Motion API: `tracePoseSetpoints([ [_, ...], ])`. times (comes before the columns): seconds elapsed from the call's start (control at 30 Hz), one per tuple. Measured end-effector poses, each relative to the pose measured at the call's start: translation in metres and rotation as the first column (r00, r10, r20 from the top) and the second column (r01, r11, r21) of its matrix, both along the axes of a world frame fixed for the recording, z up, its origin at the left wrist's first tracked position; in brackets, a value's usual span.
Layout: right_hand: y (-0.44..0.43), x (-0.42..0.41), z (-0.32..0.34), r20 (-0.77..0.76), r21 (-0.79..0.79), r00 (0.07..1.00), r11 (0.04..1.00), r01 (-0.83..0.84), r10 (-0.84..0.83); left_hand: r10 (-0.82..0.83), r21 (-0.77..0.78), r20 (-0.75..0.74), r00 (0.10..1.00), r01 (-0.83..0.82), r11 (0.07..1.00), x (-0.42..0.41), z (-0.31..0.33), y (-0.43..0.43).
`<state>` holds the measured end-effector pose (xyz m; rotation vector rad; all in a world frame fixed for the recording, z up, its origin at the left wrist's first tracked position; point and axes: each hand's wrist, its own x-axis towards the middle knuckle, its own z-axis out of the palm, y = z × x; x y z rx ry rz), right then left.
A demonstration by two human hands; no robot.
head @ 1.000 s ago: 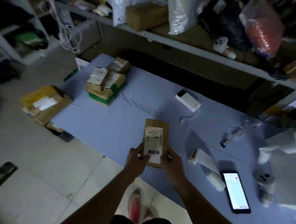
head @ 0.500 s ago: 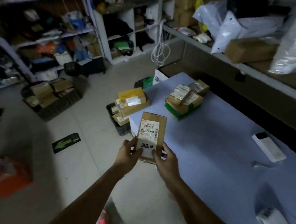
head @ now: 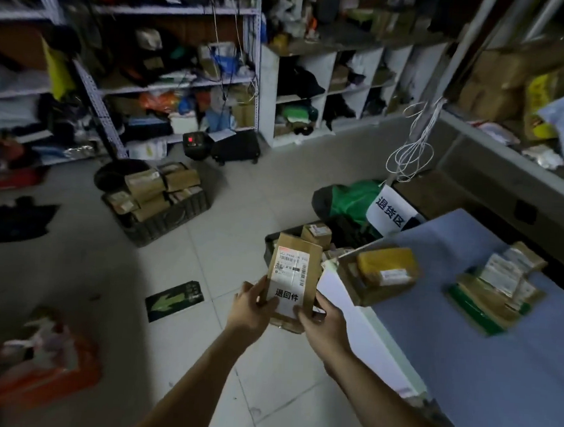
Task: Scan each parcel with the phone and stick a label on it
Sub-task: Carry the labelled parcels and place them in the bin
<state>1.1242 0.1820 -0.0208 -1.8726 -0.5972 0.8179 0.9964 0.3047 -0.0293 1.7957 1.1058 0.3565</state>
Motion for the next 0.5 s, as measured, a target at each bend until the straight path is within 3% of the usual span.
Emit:
tracePoseSetpoints([
  [0.3, 0.165, 0.043, -0.062, 0.022, -0.099, 0.999, 0.994, 0.04, -0.038, -0.147, -0.104, -0.112, 0.983, 0.135, 0.985, 0.054, -0.055, 0.175],
  [0.5, 0.286, 0.094, -0.082, -0.151, -0.1, 0.98, 0.989, 0.112, -0.127, -0.257, -0.103, -0.276, 0.926, 0.237, 0.966, 0.116, -0.07, 0.303],
])
